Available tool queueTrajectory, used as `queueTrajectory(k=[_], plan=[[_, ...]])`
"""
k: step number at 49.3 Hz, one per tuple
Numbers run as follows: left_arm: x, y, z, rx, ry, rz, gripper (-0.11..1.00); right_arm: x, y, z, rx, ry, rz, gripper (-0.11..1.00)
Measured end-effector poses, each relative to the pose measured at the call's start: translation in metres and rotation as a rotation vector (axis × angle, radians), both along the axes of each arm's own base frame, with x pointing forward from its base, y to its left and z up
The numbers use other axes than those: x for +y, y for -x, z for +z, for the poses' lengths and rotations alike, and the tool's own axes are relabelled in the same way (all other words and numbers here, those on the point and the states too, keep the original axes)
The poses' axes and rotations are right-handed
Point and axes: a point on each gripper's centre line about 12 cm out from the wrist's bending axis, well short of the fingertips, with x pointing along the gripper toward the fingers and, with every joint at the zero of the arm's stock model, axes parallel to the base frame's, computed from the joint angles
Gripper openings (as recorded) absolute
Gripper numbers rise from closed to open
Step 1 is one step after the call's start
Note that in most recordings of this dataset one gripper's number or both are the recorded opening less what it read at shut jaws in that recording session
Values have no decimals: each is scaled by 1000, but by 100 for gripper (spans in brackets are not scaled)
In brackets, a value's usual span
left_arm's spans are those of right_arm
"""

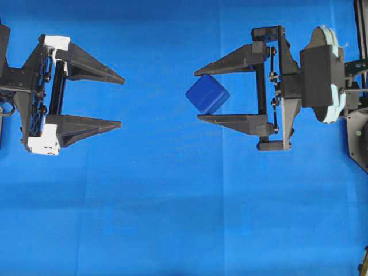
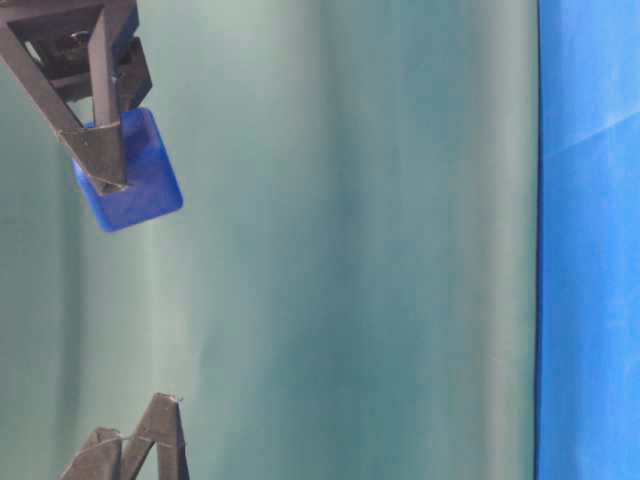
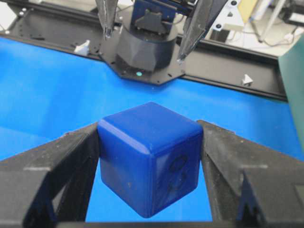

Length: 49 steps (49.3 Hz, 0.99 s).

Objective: Handover the blue block to the right arm after grasping it with the left arm, then place it in the designated position.
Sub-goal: 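Move the held cube with the right gripper and lower it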

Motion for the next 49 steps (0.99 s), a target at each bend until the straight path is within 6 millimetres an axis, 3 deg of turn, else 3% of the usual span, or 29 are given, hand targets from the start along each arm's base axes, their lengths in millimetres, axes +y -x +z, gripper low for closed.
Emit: queueTrajectory(k=[20, 49], plan=[[0, 0, 1, -3, 2, 0, 93, 3, 1, -2, 19, 1, -4, 55], [0, 0, 1, -4, 3, 0, 93, 19, 15, -33, 284, -46, -128, 55]])
